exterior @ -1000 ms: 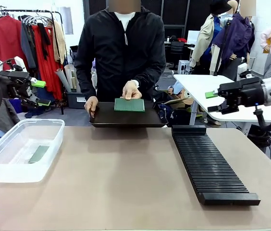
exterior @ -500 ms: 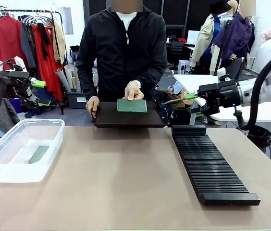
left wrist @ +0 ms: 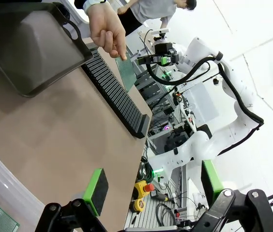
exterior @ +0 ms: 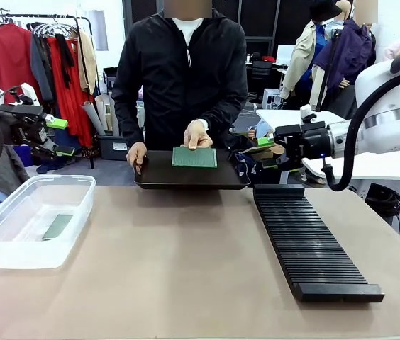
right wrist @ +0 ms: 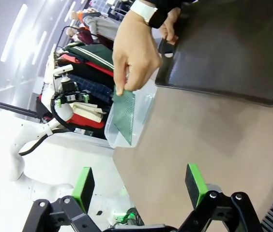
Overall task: Sort PCBs into racks and boxes based on the side picked up.
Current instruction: Pick up the Blank PCB handed by the Human.
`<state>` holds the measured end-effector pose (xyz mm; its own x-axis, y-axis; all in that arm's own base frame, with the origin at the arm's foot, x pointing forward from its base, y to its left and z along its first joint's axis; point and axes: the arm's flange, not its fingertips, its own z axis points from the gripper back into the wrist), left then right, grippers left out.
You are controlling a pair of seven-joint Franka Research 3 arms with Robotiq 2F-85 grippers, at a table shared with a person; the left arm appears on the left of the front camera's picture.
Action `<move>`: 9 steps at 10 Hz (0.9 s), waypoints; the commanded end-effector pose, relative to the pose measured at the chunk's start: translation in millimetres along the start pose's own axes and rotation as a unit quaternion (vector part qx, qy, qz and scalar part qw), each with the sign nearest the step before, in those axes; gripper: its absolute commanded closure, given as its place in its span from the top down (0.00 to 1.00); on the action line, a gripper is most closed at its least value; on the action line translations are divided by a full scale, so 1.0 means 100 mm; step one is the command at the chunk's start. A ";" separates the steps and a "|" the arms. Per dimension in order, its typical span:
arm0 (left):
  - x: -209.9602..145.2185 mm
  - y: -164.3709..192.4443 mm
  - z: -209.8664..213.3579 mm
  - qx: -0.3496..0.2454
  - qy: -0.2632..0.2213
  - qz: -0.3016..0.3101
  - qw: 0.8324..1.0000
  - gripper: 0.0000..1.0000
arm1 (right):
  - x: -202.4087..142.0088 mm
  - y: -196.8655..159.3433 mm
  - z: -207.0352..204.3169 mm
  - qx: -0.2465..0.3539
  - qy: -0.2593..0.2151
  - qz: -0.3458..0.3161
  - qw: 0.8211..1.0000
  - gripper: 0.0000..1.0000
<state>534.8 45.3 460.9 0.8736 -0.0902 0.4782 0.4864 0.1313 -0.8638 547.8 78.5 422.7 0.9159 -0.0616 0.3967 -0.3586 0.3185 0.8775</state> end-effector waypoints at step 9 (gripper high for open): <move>0.00 -0.02 0.01 -0.001 -0.005 -0.002 1.000 1.00 | 0.11 -0.17 -0.78 0.104 0.013 0.033 0.994 1.00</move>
<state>534.8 45.3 460.9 0.8736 -0.0902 0.4781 0.4863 0.1313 -0.8639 569.4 138.5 392.8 0.9046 0.0011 0.4263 -0.4204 0.1686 0.8915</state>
